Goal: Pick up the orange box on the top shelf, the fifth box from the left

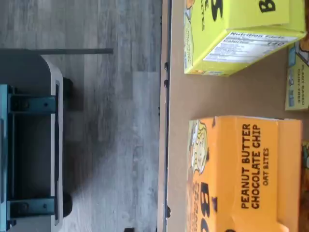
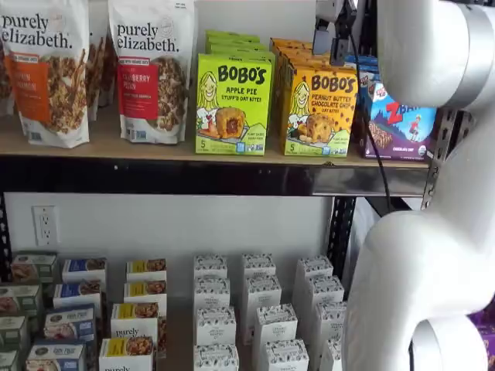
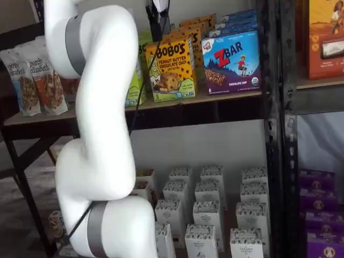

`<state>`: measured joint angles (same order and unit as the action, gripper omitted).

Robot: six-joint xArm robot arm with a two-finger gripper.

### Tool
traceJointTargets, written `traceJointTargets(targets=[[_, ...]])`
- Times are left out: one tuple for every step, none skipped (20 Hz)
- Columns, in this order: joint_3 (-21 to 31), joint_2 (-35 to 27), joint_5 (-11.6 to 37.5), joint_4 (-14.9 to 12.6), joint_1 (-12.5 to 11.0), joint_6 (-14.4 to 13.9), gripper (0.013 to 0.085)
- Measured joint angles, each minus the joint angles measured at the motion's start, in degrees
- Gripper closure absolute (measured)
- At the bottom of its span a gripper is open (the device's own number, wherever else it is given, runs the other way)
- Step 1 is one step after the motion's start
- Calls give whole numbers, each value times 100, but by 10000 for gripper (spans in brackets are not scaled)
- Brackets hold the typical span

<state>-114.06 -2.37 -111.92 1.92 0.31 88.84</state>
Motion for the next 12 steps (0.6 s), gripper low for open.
traceJointTargets(targets=[[15, -6, 3, 27, -19, 9, 130], [27, -17, 11, 54, -37, 17, 130], [27, -36, 19, 88, -57, 25, 130], [12, -59, 27, 115, -72, 32, 130], [-14, -89, 30, 133, -85, 38, 130], [-50, -122, 31, 143, -95, 45, 130], [-87, -157, 32, 147, -103, 52, 130], [-132, -197, 25, 147, -111, 60, 130], [-172, -237, 17, 139, -117, 69, 130], [-209, -274, 6, 128, -123, 79, 130], [-244, -312, -12, 118, -130, 90, 130], [-265, -337, -22, 108, -135, 99, 130]])
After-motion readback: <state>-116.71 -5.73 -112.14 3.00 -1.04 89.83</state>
